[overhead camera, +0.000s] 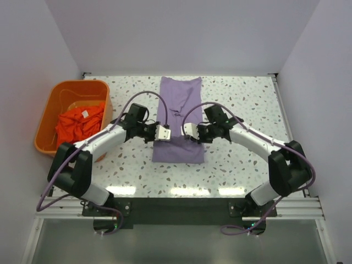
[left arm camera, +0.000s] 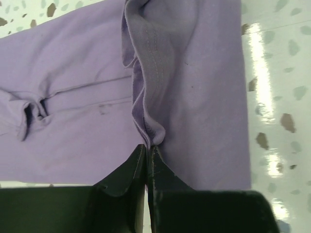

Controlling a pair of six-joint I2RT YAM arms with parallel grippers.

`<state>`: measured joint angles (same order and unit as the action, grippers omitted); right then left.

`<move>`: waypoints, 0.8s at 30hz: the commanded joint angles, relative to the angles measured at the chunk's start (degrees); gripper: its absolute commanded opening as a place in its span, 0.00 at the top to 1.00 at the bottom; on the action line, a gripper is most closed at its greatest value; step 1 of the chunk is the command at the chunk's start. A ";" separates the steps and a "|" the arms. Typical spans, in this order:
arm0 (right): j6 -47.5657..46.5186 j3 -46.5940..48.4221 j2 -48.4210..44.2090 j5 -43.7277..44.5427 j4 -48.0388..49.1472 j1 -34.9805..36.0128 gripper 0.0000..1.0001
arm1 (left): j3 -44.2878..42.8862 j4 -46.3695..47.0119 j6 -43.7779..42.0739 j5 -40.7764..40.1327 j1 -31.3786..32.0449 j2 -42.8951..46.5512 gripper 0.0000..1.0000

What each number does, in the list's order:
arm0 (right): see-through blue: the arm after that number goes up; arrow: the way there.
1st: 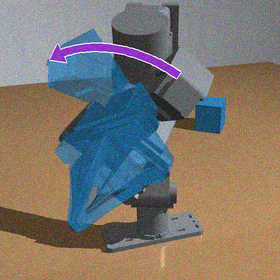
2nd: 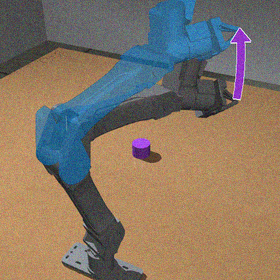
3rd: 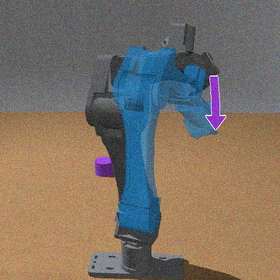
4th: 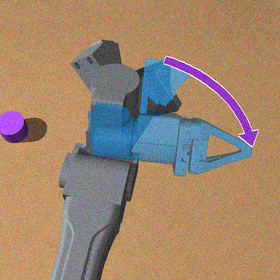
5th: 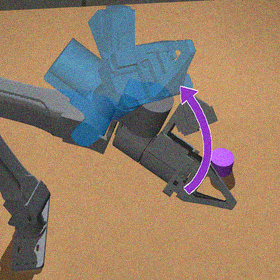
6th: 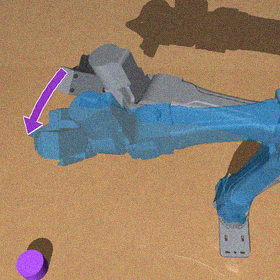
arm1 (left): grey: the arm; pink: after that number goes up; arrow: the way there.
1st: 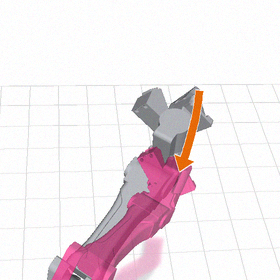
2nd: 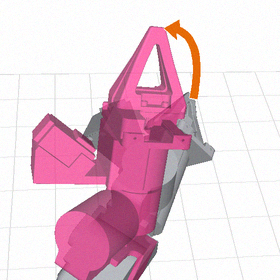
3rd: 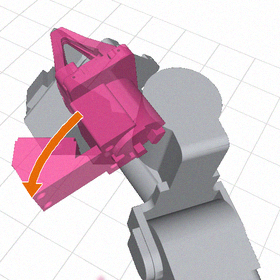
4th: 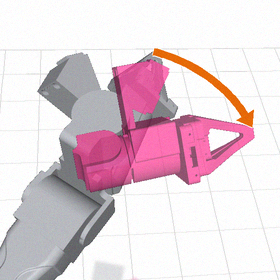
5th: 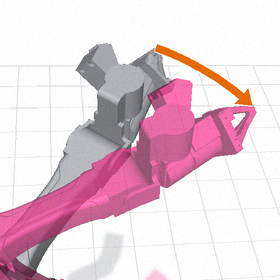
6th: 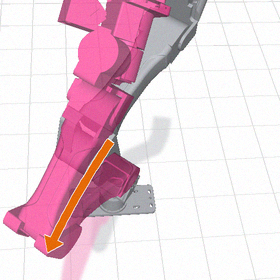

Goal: Fold and stack the t-shirts
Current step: Fold the tshirt

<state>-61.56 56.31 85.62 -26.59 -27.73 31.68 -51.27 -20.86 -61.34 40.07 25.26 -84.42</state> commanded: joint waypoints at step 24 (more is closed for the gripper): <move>-11.12 33.16 30.56 -6.11 -2.16 -10.94 1.00 | -34.16 -2.43 -10.29 2.73 -8.73 -31.50 1.00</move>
<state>-70.74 86.41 115.31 -30.17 -29.52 21.19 -82.48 -22.63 -69.73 41.36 17.23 -114.76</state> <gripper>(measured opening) 0.025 0.076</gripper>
